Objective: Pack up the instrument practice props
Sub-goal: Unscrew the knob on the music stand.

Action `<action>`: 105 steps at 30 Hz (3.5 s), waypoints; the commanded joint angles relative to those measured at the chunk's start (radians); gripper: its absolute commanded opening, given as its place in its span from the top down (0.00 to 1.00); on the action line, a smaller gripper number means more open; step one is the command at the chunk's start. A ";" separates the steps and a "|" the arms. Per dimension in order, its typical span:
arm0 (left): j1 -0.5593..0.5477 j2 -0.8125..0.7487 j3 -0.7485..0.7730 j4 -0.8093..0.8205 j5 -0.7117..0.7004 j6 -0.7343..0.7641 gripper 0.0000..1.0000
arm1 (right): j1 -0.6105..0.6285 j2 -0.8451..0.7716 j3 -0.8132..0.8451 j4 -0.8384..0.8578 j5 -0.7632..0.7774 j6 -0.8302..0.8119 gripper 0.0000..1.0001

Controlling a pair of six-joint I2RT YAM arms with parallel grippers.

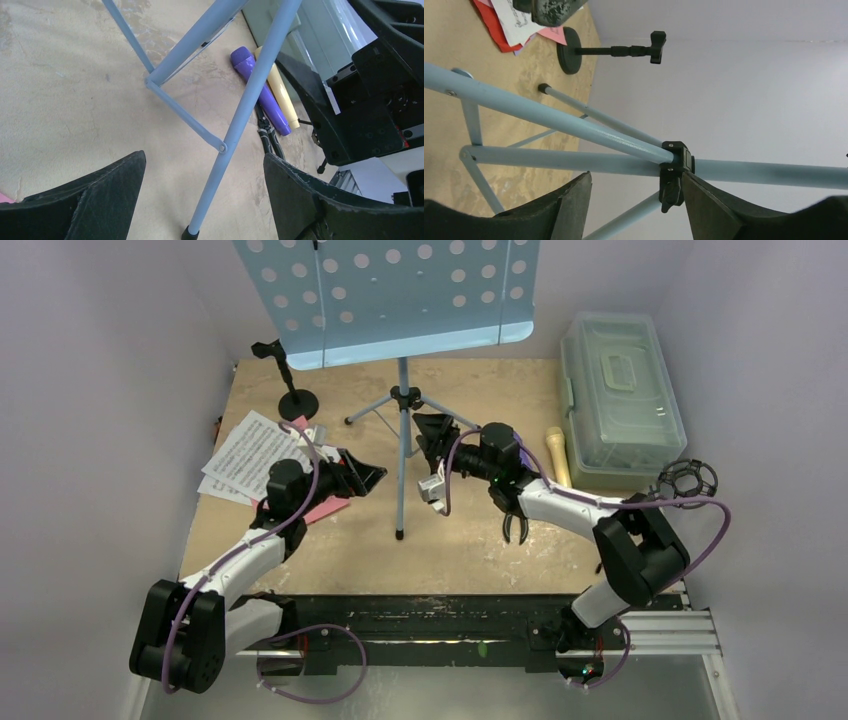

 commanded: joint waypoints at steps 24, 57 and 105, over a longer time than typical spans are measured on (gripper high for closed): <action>-0.081 -0.081 -0.032 0.174 -0.003 0.047 0.16 | -0.034 -0.332 -0.072 -0.109 0.065 1.926 0.01; -0.079 -0.060 -0.004 0.108 -0.006 0.077 0.15 | -0.081 -0.009 0.288 -0.257 0.344 2.449 0.30; -0.079 -0.034 0.001 0.108 0.004 0.072 0.15 | -0.050 -0.032 0.150 0.000 0.079 1.064 0.88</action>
